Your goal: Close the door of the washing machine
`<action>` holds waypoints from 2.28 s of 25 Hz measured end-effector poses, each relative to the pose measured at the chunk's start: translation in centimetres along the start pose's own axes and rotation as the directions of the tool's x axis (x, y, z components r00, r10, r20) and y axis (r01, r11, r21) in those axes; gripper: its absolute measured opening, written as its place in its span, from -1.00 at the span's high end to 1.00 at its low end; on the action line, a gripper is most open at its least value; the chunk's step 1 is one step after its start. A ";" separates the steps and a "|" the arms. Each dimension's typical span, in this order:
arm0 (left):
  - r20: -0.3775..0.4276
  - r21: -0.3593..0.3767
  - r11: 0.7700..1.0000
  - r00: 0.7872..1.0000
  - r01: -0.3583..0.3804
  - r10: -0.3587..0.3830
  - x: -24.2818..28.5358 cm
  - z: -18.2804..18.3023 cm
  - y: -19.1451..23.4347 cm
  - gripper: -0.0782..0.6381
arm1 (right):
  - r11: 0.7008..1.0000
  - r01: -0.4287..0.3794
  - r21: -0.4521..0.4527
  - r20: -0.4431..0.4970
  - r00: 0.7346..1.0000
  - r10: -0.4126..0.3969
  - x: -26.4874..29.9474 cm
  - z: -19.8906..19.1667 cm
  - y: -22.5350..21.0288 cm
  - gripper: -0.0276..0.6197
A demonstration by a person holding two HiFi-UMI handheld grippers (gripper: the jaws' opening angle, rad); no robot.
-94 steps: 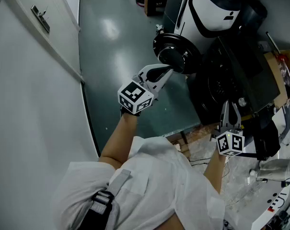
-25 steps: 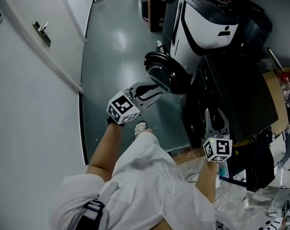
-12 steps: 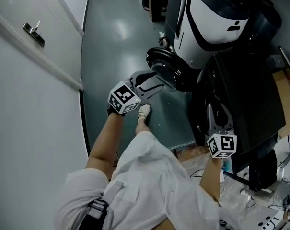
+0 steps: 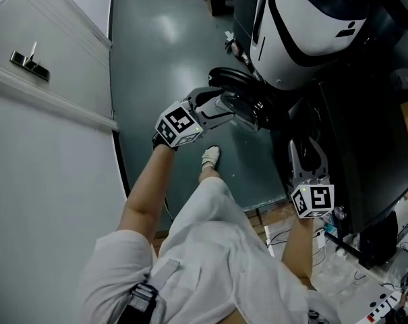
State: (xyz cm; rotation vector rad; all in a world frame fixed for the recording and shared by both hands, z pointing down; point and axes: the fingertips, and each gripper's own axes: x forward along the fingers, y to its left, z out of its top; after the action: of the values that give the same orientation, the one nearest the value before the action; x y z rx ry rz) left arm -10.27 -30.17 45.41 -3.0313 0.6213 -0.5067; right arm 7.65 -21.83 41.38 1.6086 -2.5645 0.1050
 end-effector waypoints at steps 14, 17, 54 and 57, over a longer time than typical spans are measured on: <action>-0.221 0.095 0.978 0.962 0.184 -0.160 10.5 -7.4 10.1 -0.15 | 1.000 -0.010 0.006 -0.072 0.997 0.010 10.2 -3.5 -3.3 0.36; -0.281 0.105 0.970 0.942 0.219 -0.182 12.7 -9.4 11.8 -0.17 | 1.000 -0.014 0.004 -0.083 0.996 0.014 12.0 -4.2 -4.2 0.33; -0.696 0.220 0.907 0.709 0.358 -0.111 18.0 -21.6 11.7 -0.18 | 1.000 -0.001 0.031 -0.123 0.992 0.005 11.8 -5.8 -4.1 0.30; -0.697 0.212 0.925 0.712 0.317 -0.084 17.0 -21.7 10.8 -0.18 | 0.999 0.002 0.032 -0.105 0.994 0.001 10.9 -5.0 -3.7 0.31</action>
State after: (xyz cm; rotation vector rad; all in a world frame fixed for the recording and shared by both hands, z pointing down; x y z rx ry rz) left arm -6.43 -45.40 70.54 -2.5424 0.1493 -1.5974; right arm 6.54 -32.60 47.79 1.5700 -2.4954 0.2255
